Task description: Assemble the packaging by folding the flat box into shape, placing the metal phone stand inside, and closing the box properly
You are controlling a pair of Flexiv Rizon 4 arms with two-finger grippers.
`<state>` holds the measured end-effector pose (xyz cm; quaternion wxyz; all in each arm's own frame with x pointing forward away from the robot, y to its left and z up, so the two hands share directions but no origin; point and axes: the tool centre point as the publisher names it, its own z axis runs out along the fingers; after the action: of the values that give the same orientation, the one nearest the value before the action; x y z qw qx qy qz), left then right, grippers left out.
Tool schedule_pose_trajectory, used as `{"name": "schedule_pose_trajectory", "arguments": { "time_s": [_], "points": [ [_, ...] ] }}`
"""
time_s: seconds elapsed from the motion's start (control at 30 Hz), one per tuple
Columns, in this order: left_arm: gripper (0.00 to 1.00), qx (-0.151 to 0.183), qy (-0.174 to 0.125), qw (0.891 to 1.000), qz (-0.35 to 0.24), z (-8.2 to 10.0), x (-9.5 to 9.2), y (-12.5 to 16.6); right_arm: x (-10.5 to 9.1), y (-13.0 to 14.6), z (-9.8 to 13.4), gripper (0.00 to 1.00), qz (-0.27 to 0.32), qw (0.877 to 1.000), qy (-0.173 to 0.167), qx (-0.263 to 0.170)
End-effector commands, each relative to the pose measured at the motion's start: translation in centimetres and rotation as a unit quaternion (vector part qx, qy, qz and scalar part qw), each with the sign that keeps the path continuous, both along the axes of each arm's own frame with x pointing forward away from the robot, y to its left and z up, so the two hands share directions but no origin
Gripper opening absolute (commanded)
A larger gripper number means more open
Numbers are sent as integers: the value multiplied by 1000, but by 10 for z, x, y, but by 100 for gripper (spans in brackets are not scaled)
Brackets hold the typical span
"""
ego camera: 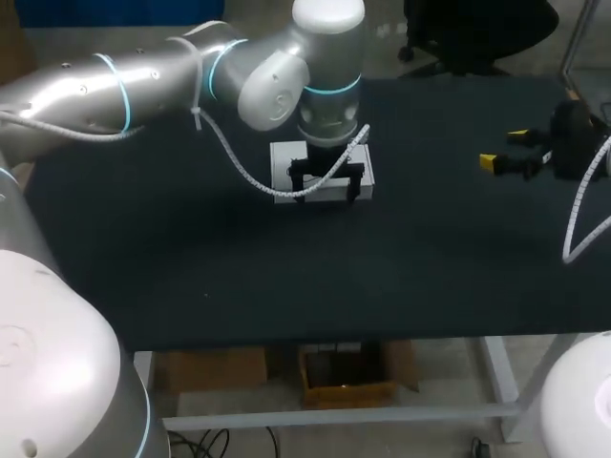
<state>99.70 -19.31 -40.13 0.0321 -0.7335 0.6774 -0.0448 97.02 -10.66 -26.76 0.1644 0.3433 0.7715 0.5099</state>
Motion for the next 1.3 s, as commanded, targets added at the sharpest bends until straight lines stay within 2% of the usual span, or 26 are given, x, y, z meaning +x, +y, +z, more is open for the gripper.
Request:
{"name": "schedule_pose_trajectory", "arguments": {
  "time_s": [0.03, 0.4, 1.0, 1.3],
  "points": [
    [100, 1, 8, 1000, 1, -2, 19, 1, -1, -1, 0, 100, 1, 1000, -1, 1],
    [100, 2, 12, 1000, 8, -3, 55, 4, -1, -1, 0, 100, 1, 1000, -1, 1],
    [100, 4, 18, 1000, 12, 2, 127, 14, -1, -1, 0, 100, 1, 1000, -1, 1],
    [100, -5, 22, 1000, 12, -1, 150, 22, -1, -1, 0, 100, 1, 1000, -1, 1]
  ]
}}
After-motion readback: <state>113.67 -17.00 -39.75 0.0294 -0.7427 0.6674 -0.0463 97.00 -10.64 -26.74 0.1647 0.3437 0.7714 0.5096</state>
